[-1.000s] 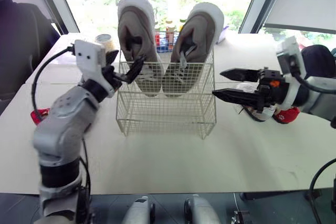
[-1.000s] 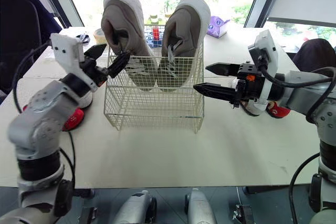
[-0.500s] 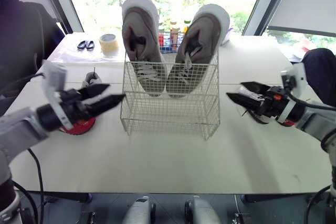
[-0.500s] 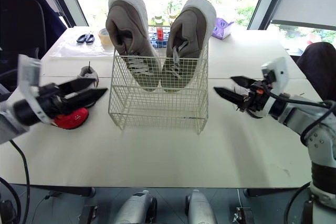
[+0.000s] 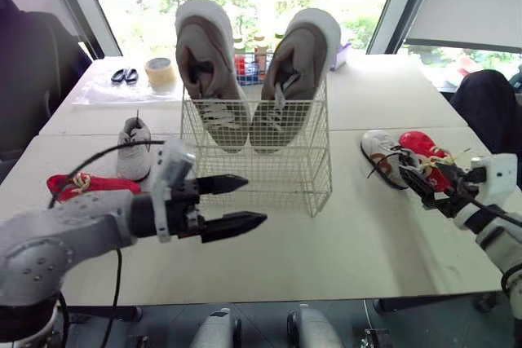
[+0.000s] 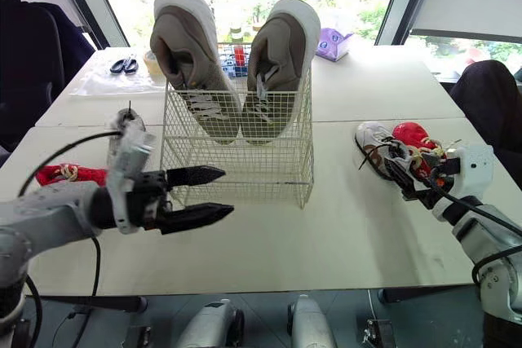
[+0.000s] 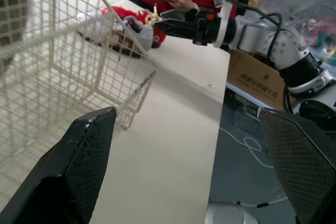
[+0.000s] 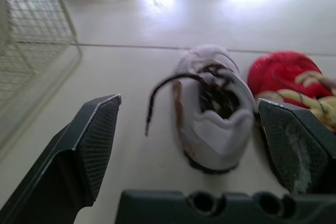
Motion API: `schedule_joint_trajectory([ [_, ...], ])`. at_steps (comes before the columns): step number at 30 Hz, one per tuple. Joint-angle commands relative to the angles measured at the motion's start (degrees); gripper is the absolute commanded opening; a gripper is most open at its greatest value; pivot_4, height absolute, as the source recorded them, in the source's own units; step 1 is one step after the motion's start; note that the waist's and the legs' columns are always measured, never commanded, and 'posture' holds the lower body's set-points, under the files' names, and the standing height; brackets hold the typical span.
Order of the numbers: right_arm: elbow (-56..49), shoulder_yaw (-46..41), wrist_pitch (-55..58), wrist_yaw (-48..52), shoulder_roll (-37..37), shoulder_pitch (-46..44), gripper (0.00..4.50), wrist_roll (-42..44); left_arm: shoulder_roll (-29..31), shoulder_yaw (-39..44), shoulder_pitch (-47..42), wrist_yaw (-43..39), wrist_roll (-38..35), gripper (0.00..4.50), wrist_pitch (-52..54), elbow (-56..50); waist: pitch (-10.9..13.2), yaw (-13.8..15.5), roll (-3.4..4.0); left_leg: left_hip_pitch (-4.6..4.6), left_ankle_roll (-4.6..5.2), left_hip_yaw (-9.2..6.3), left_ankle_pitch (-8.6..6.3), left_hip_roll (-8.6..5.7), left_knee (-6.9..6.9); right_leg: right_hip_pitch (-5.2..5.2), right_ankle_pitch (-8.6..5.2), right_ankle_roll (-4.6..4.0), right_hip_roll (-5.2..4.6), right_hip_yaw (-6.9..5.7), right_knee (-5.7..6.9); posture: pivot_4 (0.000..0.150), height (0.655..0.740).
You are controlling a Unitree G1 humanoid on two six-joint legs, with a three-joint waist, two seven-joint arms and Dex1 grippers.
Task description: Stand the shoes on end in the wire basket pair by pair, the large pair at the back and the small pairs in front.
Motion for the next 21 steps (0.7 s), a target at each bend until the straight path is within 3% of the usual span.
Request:
schedule_joint_trajectory([
  [1, 4.33, 1.39, -4.37, 1.39, 0.67, -3.46, 4.50, -2.14, -2.03, -2.04, -0.68, 1.53, 3.51, 4.43, -3.84, -1.95, -0.01, -0.14, 0.02, 0.00, 0.00, 0.00, 0.00, 0.00, 0.00, 0.00, 0.00, 0.00, 0.00, 0.00, 0.00, 0.150, 0.7400],
  [7, 14.37, 5.01, -7.83, 2.71, 1.94, -9.56, 4.50, -5.44, -4.12, -4.31, 2.56, 5.27, 2.51, 4.43, -5.17, -5.06, 0.00, -0.79, 0.04, 0.03, 0.00, -0.06, 0.00, 0.03, -0.05, 0.07, 0.00, 0.00, -0.05, 0.02, -0.06, 0.150, 0.7400],
  [19, 30.74, 8.27, -15.10, 4.39, 3.20, -16.97, 4.50, -10.33, -1.90, -4.80, 4.92, 5.83, 1.22, 4.43, -5.99, -5.85, -0.01, -0.88, 0.07, 0.06, 0.00, -0.08, 0.00, 0.03, -0.03, 0.11, 0.00, 0.00, -0.02, -0.01, -0.08, 0.150, 0.7400],
  [21, 32.43, 9.05, -16.20, 4.72, 3.47, -17.98, 4.00, -11.17, -1.37, -4.51, 5.28, 5.55, 0.98, 4.50, -6.08, -5.79, -0.01, -0.85, 0.08, 0.06, 0.00, -0.08, 0.00, 0.03, -0.03, 0.11, 0.00, 0.00, -0.03, -0.01, -0.08, 0.150, 0.7400],
])
